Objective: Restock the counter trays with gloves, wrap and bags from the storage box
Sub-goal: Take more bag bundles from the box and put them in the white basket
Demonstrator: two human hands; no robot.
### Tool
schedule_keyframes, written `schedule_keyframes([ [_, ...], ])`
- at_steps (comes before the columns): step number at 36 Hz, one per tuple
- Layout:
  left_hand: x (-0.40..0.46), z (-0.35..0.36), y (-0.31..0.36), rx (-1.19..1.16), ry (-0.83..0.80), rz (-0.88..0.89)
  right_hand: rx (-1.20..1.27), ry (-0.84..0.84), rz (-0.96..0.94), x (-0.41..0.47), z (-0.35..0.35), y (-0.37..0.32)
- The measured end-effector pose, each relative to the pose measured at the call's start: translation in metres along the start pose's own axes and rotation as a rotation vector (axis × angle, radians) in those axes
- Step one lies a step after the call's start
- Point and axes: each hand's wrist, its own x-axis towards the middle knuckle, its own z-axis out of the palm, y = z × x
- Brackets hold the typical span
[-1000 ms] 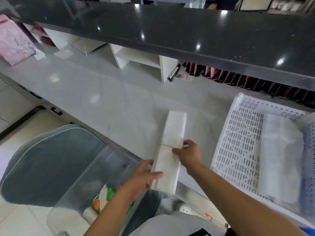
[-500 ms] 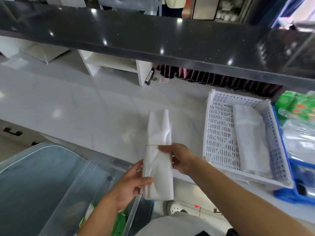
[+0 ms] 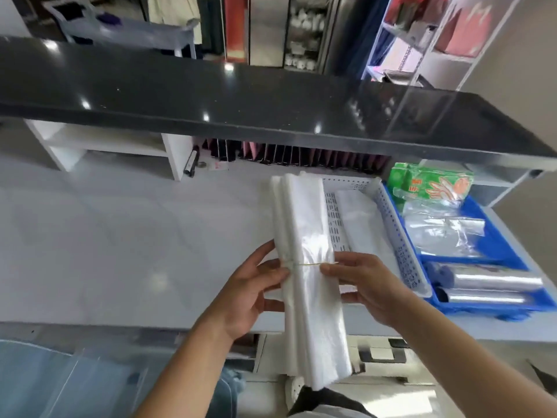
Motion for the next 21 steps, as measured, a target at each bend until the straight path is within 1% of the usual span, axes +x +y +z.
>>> schedule_keyframes([
  [2,0.008,0.016,0.001,0.003,-0.017,-0.004,0.014,0.031,-0.015,-0.007,-0.016,-0.003],
  [5,0.024,0.041,0.01,0.061,-0.043,-0.015,0.068,0.016,-0.022,-0.01,-0.034,-0.006],
  [9,0.051,0.063,0.022,0.153,-0.023,-0.04,0.165,0.019,-0.042,-0.003,-0.055,-0.011],
  [17,0.102,0.09,0.018,0.234,0.131,-0.118,0.218,0.013,-0.01,0.022,-0.117,-0.015],
  [21,0.128,0.094,0.01,0.229,0.283,-0.137,0.237,-0.005,0.003,0.033,-0.154,-0.011],
])
